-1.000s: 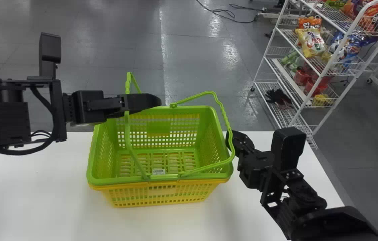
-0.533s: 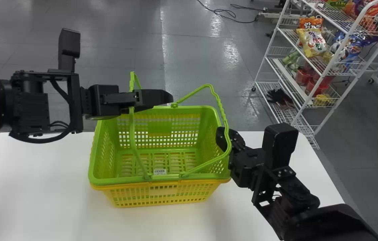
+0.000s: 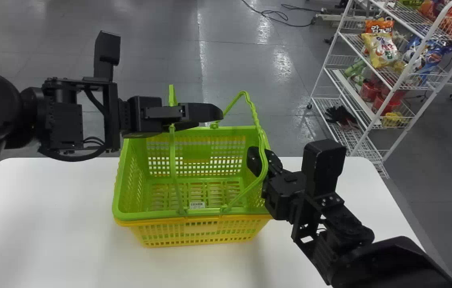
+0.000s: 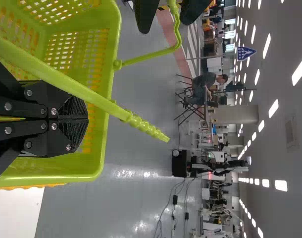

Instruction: Grasp handle with right gripper to insert into left gripper then lift and swing left to center

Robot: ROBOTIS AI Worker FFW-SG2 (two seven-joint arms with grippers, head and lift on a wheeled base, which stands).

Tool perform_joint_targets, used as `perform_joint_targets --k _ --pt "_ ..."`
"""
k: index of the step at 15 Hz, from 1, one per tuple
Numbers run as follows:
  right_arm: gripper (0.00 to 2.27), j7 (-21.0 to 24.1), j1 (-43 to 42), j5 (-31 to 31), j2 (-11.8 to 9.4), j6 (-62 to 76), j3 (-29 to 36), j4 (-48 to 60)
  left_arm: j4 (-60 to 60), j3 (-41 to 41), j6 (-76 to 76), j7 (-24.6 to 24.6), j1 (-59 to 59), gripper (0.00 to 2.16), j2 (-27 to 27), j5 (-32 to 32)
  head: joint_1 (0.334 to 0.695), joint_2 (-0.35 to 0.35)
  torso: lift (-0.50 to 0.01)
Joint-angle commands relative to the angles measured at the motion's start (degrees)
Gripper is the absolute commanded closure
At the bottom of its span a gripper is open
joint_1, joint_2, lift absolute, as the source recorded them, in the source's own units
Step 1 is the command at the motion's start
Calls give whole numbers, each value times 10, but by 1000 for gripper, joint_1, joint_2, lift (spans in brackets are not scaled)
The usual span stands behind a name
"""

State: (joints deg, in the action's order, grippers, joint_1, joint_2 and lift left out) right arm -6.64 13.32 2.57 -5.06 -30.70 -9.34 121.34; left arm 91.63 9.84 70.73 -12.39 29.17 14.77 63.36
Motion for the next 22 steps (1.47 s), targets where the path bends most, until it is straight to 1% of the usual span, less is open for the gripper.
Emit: perform_joint_targets --k 1,12,19,22 --pt "2010 0 -4 -6 2 -4 -12 0 -1 1 -1 -1 0 144 -2 -3 695 -119 -93" --pt "2010 6 -22 -25 13 -25 -60 0 -16 14 -1 0 15 144 -25 -10 695 -90 -93" --pt "2010 6 -37 -42 13 -56 -95 -1 -30 17 -5 -3 12 144 -31 -2 695 -78 -93" --pt "2010 5 -36 -45 12 -60 -100 -1 -33 16 -5 -4 11 144 -31 4 695 -66 -93"
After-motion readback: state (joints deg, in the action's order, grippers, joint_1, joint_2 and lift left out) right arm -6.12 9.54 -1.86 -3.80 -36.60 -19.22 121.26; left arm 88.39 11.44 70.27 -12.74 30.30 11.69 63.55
